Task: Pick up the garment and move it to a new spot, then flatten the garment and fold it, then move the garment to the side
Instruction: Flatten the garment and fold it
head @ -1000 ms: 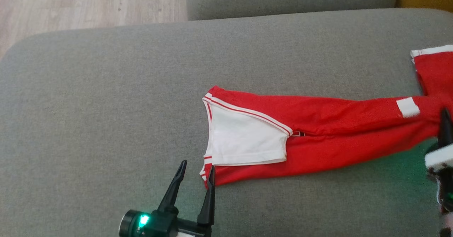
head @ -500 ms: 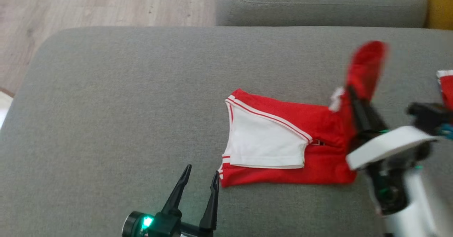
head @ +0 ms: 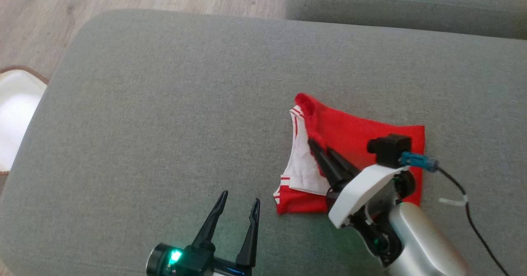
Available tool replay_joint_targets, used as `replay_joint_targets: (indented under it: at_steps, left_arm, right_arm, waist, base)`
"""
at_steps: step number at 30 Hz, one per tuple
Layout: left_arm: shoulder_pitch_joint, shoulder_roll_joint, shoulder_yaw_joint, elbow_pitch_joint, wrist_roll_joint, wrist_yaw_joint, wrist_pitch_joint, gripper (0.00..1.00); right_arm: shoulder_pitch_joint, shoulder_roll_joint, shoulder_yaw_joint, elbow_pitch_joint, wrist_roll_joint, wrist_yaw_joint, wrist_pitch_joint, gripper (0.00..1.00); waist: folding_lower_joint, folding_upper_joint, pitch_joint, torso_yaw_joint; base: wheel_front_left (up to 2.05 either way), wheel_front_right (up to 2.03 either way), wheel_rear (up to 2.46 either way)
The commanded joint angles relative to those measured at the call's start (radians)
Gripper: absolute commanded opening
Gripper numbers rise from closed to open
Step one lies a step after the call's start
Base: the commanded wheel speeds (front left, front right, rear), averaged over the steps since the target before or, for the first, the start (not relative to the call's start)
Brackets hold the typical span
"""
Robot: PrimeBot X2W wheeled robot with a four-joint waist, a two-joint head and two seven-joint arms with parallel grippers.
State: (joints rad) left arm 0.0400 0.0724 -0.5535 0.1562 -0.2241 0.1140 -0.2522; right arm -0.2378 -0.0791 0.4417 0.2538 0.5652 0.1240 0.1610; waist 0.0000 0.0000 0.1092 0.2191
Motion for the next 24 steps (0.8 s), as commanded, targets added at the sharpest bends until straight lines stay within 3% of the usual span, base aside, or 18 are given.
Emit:
replay_joint_targets:
  at_steps: [1,2,3,4,10,19,24]
  left_arm:
    - [-0.044,-0.015,0.028,-0.031,0.012,0.001,-0.010,1.00]
    - [-0.046,-0.015,0.029,-0.032,0.012,0.001,-0.010,1.00]
    - [-0.047,-0.016,0.030,-0.032,0.013,0.002,-0.010,1.00]
    - [-0.047,-0.016,0.032,-0.033,0.013,0.003,-0.010,1.00]
    - [-0.039,-0.018,0.052,-0.034,0.013,0.011,-0.010,1.00]
    - [0.016,-0.019,0.128,-0.073,0.002,0.035,-0.010,1.00]
    - [0.048,-0.019,0.172,-0.088,0.007,0.043,-0.010,1.00]
  right_arm:
    - [-0.050,0.016,0.024,-0.030,0.009,0.007,-0.011,0.00]
    - [-0.054,0.017,0.036,-0.018,0.015,0.007,-0.017,0.28]
    - [-0.057,0.019,0.048,-0.008,0.020,0.007,-0.023,0.73]
    - [-0.060,0.019,0.058,0.000,0.023,0.007,-0.030,1.00]
    - [-0.055,0.005,0.029,-0.003,0.029,0.007,-0.119,1.00]
    - [0.061,-0.134,-0.093,-0.052,-0.001,0.007,-0.367,1.00]
    - [0.160,-0.182,-0.196,-0.046,-0.068,0.007,-0.417,1.00]
  waist:
    - [0.0000,0.0000,0.008,0.007]
    - [0.0000,0.0000,0.010,0.008]
    - [0.0000,0.0000,0.012,0.008]
    - [0.0000,0.0000,0.013,0.008]
    - [0.0000,0.0000,-0.010,-0.026]
    - [0.0000,0.0000,-0.119,-0.104]
    - [0.0000,0.0000,-0.166,-0.135]
  base:
    - [0.00,0.00,0.00]
    - [0.00,0.00,0.00]
    - [0.00,0.00,0.00]
    - [0.00,0.00,0.00]
    - [0.00,0.00,0.00]
    - [0.00,0.00,0.00]
    - [0.00,0.00,0.00]
